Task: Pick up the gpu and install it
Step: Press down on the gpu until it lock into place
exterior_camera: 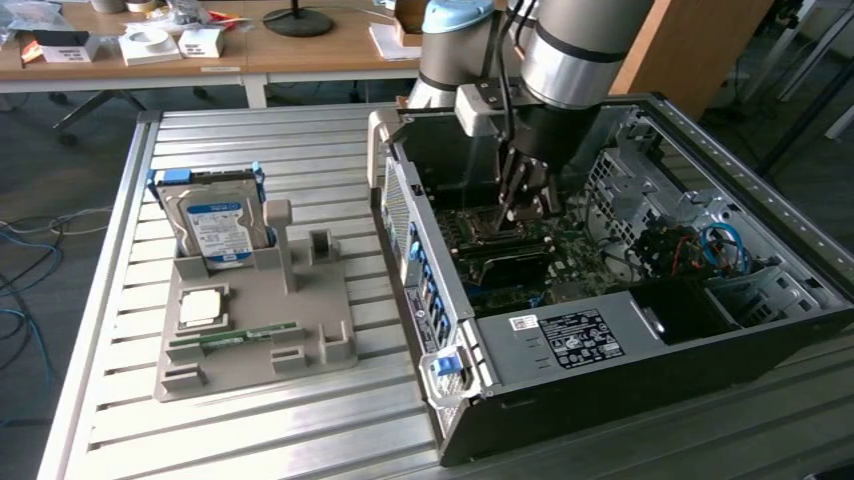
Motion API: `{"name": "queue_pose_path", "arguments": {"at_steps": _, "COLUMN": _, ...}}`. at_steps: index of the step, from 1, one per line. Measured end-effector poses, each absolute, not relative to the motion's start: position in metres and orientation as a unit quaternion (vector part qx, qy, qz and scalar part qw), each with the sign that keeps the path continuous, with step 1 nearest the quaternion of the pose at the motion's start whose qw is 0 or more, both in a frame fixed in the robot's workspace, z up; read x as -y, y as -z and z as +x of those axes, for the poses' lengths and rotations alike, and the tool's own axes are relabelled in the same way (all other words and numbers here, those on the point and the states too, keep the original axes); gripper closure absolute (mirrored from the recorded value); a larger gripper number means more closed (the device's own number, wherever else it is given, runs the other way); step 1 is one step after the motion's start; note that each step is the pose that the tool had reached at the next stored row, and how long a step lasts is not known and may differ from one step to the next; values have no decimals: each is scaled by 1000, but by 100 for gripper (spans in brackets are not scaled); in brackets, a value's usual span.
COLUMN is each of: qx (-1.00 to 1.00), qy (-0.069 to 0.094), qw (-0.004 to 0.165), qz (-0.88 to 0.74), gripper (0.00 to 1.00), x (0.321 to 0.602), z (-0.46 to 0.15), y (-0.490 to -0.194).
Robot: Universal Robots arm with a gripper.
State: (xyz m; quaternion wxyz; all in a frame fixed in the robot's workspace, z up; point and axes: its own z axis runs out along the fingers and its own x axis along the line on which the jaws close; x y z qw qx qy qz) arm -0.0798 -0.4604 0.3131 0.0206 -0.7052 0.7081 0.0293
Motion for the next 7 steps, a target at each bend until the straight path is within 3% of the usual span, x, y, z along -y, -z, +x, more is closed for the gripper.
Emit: {"name": "queue_pose_path", "arguments": {"at_steps": 7, "qx": -708, "qy": -29, "qw": 21, "qz": -705, "gripper": 89, "x": 460, "z": -79, "y": -313}}
